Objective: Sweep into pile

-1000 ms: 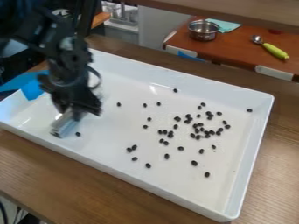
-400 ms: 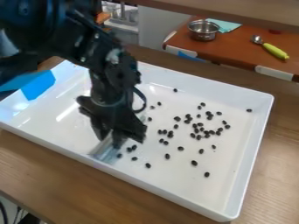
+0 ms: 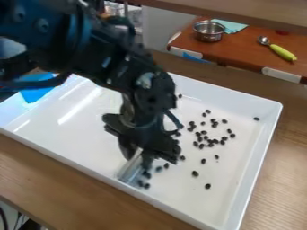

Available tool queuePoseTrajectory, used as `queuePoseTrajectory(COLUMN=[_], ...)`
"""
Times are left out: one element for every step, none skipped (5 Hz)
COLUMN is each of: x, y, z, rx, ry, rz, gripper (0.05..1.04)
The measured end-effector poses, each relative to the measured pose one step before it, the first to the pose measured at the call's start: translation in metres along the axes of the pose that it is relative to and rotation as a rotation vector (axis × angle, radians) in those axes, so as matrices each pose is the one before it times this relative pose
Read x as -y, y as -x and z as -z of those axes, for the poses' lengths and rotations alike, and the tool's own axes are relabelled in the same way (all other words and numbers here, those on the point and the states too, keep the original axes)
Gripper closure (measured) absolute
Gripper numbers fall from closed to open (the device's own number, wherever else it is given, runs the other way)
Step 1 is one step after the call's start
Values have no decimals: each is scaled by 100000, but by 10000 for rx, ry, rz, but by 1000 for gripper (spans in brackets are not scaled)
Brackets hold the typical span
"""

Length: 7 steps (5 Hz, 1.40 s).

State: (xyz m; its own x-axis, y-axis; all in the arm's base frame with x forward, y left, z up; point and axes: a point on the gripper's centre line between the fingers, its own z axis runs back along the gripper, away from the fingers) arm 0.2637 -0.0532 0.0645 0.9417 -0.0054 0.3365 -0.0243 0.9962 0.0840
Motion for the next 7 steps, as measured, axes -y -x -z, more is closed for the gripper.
queuePoseTrajectory(x=[1342,3139,2215,854,-543,-2554,-3404], y=[-1094,-408,391,905,-700,-2974,-3212], z=[401,-24,-375,-648,-1978,-2785,-2870], rx=[348,104,-327,-605,47,200,694], ry=[11,370,246,225,436,535,-34], rz=[-378,25,27,-336,-264,-803,-14], gripper=[750,750,750,750,750,750,750])
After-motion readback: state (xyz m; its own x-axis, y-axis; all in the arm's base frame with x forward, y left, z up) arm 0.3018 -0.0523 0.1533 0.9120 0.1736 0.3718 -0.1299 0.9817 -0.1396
